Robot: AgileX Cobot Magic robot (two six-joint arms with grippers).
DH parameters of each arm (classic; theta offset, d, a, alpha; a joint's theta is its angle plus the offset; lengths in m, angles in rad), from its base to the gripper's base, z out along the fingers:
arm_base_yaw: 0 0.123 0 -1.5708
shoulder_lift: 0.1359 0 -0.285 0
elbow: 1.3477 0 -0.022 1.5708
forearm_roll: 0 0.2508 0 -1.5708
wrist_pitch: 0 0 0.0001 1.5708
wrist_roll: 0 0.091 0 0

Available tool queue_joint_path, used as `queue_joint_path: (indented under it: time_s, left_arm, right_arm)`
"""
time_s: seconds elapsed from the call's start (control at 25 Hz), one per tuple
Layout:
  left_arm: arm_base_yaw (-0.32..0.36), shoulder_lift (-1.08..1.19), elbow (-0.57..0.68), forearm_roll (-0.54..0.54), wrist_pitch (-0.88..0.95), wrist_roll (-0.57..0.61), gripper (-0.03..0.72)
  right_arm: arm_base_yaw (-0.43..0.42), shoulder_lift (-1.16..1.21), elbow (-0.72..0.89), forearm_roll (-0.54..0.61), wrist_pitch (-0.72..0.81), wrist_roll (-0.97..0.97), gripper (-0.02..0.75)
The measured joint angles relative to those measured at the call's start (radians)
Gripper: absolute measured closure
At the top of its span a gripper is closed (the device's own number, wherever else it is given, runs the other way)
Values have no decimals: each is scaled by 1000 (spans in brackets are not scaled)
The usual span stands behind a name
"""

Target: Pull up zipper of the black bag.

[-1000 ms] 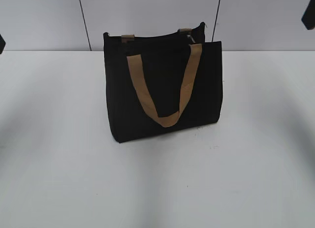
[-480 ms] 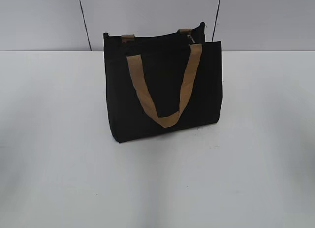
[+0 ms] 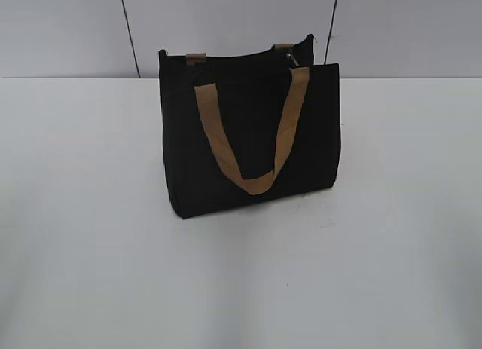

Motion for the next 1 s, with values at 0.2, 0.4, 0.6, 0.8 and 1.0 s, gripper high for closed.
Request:
queue_joint_path:
  time_s: [0.2,0.4,0.6,0.8,1.0]
  left_arm:
    - [0,-142,32,0,17,0,218]
    - [0,-262,36,0,55,0,219]
    - [0,-413,62,0,104,2,219]
    - [0,-533,62,0,112,2,221]
    - [0,-537,62,-1,109,2,221]
  right_arm:
    - [0,-129,29,25,11,0,376]
    - [0,-253,40,27,25,-9,376]
    - [0,-419,42,26,31,-10,376]
    - [0,-563,42,26,35,-12,376]
    - [0,-601,44,11,37,8,376]
